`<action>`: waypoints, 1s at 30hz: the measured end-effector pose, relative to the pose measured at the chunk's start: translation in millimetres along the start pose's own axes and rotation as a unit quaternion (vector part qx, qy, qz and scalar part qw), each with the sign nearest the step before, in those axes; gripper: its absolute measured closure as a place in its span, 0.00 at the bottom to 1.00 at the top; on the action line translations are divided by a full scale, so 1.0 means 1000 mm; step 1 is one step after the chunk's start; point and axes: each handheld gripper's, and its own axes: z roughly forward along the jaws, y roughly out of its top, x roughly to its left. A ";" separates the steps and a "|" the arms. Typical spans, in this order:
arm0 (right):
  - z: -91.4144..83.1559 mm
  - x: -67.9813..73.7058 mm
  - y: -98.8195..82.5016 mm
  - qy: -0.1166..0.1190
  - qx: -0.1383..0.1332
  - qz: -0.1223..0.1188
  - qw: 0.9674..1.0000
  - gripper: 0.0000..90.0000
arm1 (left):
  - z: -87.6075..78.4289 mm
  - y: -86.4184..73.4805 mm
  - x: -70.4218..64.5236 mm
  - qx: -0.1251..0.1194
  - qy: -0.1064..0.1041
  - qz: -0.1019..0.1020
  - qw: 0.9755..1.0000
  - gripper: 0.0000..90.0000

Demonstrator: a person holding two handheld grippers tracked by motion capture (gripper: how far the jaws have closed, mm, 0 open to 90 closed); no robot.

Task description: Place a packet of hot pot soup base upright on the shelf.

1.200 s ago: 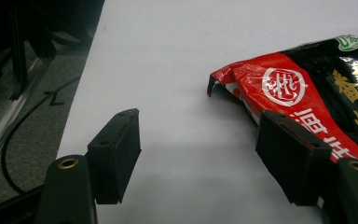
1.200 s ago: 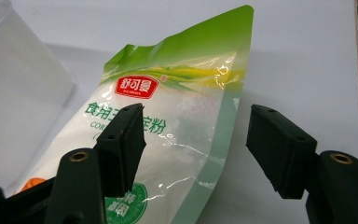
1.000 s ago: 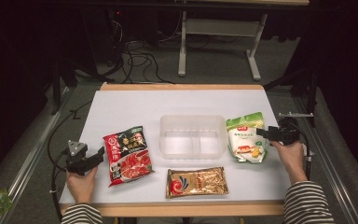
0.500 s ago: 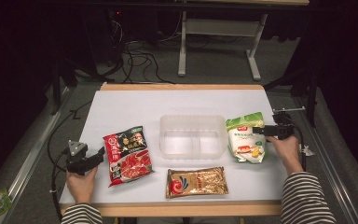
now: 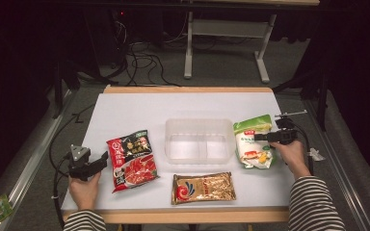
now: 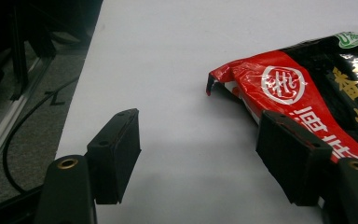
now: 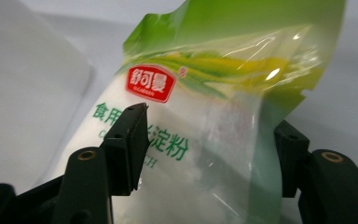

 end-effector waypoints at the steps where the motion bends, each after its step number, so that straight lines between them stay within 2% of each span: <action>1: 0.000 0.000 0.000 0.000 0.000 0.000 1.000 0.48 | 0.000 0.000 0.000 0.000 0.000 0.000 1.000 0.34; 3: 0.001 0.004 0.000 0.007 0.010 -0.008 1.000 0.49 | 0.000 0.000 0.000 -0.001 0.001 0.000 1.000 0.35; 4: 0.002 0.006 -0.001 0.023 0.019 -0.010 0.999 0.53 | 0.000 0.000 0.000 -0.003 0.001 0.000 1.000 0.35; 5: 0.002 0.007 -0.001 0.027 0.023 -0.014 0.999 0.53 | 0.000 0.000 0.000 -0.003 0.001 0.000 1.000 0.35; 7: 0.002 0.012 -0.001 0.024 0.030 -0.026 0.999 0.54 | 0.000 0.000 0.000 -0.001 0.001 0.000 1.000 0.35; 12: 0.001 0.013 -0.001 0.035 0.042 -0.034 0.998 0.58 | 0.000 0.000 0.000 -0.001 0.001 0.001 1.000 0.35; 17: -0.001 0.013 -0.001 0.051 0.058 -0.042 0.996 0.66 | 0.000 0.000 0.000 -0.001 0.001 0.000 1.000 0.35; 19: -0.003 0.015 -0.001 0.062 0.067 -0.047 0.995 0.73 | 0.000 0.000 0.000 -0.002 0.000 0.001 1.000 0.35; 21: -0.003 0.015 -0.001 0.068 0.069 -0.050 0.994 0.79 | 0.000 0.000 0.000 -0.002 0.000 0.000 1.000 0.35; 22: -0.003 0.015 -0.001 0.068 0.069 -0.050 0.994 0.79 | 0.000 0.000 0.000 -0.001 0.000 0.001 1.000 0.35; 24: -0.005 0.017 -0.001 0.073 0.073 -0.061 0.993 0.86 | 0.000 0.000 0.000 -0.001 -0.001 0.001 1.000 0.35; 27: -0.008 0.019 -0.001 0.079 0.072 -0.068 0.992 0.91 | 0.000 0.000 0.000 -0.001 -0.001 0.001 1.000 0.35; 30: -0.012 0.021 -0.003 0.082 0.063 -0.065 0.993 0.94 | 0.000 0.000 0.000 -0.002 -0.001 0.000 1.000 0.35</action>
